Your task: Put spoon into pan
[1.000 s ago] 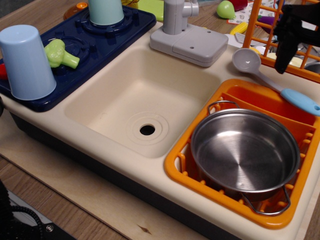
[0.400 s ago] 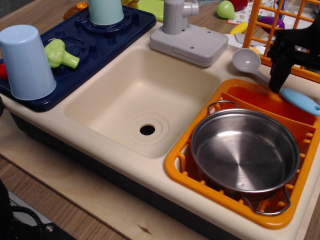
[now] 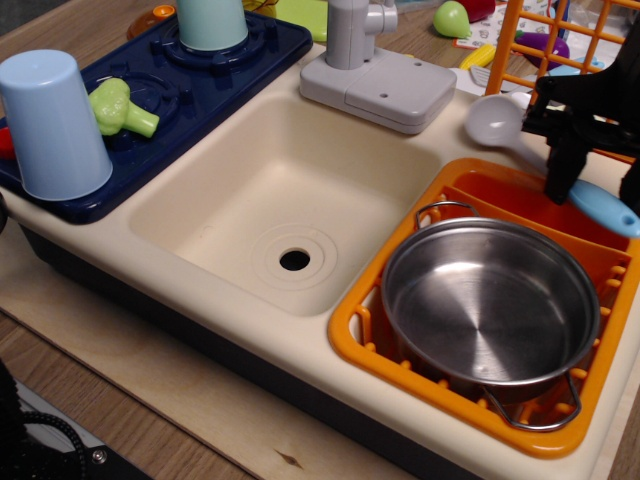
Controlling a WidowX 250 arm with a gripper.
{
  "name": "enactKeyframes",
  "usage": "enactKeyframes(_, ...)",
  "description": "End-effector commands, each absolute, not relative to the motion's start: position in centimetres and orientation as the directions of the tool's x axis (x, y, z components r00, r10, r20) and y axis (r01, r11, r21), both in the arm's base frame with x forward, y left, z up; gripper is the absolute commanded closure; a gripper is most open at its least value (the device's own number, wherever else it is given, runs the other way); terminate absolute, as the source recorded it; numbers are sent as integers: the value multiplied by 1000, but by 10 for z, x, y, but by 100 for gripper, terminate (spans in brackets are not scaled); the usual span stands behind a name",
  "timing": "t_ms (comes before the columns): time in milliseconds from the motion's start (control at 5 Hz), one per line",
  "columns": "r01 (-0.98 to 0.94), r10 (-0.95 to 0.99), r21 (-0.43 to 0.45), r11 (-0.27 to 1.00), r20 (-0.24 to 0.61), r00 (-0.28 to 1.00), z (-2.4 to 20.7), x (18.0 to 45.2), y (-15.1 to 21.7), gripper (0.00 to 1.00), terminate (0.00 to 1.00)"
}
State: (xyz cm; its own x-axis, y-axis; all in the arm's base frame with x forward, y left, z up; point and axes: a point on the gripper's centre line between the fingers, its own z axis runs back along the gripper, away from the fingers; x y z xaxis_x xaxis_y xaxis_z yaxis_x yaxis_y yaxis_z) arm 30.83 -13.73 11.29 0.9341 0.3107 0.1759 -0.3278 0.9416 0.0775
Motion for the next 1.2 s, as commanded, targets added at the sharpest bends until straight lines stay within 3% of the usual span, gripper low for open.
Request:
enactKeyframes(0,-312,296,60,948,190,936,134,304,-138,100,0)
enactKeyframes(600,-375,347,167,912,177,921,173,259,-147,100,0)
enactKeyframes(1000,-407,378,173,897,180,908,169,245,-146,100,0)
